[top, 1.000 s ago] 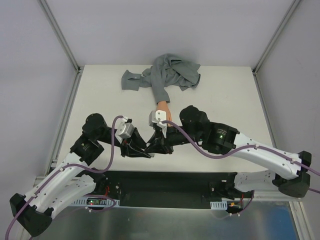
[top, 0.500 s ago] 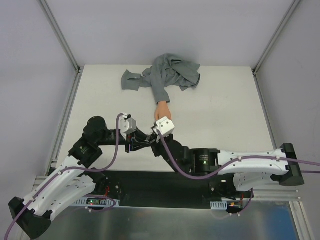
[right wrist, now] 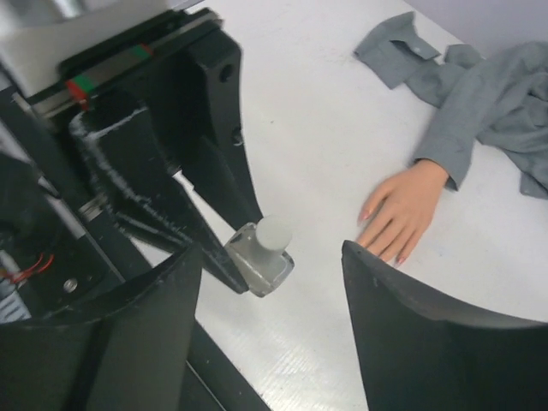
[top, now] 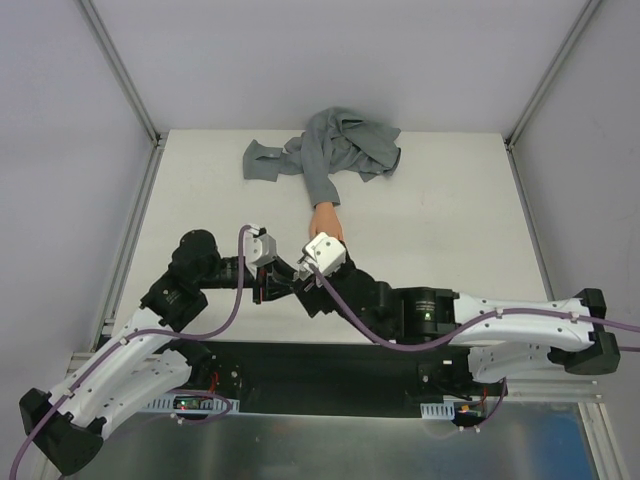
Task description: Paint the nails
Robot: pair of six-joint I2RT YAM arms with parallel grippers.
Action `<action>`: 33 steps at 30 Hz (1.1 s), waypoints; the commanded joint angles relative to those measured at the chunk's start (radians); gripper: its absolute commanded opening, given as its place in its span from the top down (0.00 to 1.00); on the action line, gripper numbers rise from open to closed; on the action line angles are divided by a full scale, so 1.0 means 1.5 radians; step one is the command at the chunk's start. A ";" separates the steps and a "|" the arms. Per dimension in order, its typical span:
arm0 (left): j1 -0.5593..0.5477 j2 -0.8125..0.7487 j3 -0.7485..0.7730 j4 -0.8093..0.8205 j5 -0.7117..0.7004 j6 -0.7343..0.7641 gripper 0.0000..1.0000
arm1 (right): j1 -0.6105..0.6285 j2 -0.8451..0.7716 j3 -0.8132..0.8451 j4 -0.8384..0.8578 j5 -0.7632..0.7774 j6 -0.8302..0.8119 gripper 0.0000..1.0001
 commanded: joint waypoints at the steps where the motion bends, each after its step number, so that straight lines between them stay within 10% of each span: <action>1: 0.006 0.021 0.031 0.041 0.063 -0.007 1.00 | -0.044 -0.064 0.024 -0.054 -0.193 -0.030 0.29; 10: 0.003 0.068 0.047 0.042 0.187 -0.023 1.00 | -0.182 -0.119 0.018 -0.036 -0.509 0.008 0.16; 18: -0.009 0.075 0.052 0.046 0.236 -0.026 1.00 | -0.286 -0.088 0.048 -0.028 -0.752 -0.007 0.27; 33: -0.011 0.066 0.050 0.063 0.263 -0.026 1.00 | -0.316 -0.055 0.021 -0.023 -0.840 -0.036 0.42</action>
